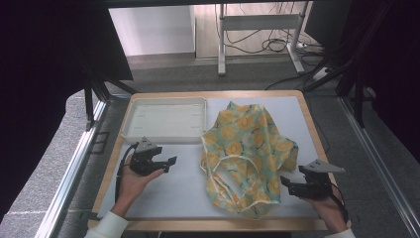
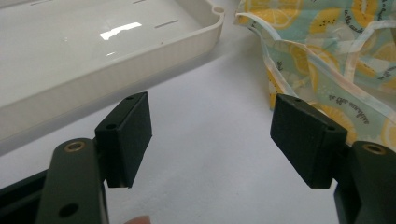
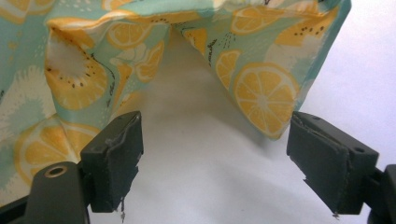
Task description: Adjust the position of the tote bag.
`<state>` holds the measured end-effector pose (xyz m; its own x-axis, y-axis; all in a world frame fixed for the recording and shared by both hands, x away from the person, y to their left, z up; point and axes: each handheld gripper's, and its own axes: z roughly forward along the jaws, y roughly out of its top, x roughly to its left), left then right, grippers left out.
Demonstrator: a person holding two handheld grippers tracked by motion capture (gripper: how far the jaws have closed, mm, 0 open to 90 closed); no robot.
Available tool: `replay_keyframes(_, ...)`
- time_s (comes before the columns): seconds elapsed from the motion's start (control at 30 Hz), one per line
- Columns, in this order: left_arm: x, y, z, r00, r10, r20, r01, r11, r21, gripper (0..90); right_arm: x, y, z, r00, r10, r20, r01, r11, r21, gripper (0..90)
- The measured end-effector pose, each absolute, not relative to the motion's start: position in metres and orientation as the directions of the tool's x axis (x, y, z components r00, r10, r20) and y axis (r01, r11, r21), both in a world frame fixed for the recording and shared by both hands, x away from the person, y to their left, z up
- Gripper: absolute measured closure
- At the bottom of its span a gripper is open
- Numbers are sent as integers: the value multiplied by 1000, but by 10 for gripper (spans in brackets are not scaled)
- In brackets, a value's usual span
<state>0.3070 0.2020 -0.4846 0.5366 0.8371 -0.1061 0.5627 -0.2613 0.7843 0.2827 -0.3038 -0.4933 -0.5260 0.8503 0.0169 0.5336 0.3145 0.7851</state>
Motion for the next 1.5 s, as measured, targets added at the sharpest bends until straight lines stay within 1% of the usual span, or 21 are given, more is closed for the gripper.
replay_keyframes(0.2, 308, 202, -477, 558, 821, -118, 559, -267, 785, 296, 281, -303, -493, -523, 852, 6, 531, 321, 784, 191)
replay_keyframes(0.8, 316, 198, -467, 573, 810, -122, 554, -274, 786, 303, 282, -304, -494, -514, 858, -2, 534, 322, 781, 191)
replay_keyframes(1.03, 323, 192, -465, 583, 801, -136, 554, -268, 788, 310, 281, -304, -494, -514, 858, -6, 536, 326, 779, 190)
replay_keyframes(1.3, 329, 185, -461, 593, 795, -130, 551, -282, 786, 309, 281, -303, -495, -526, 851, -16, 520, 336, 785, 191)
replay_keyframes(1.5, 336, 177, -455, 603, 786, -134, 540, -279, 794, 314, 281, -302, -496, -525, 851, -19, 526, 342, 779, 190)
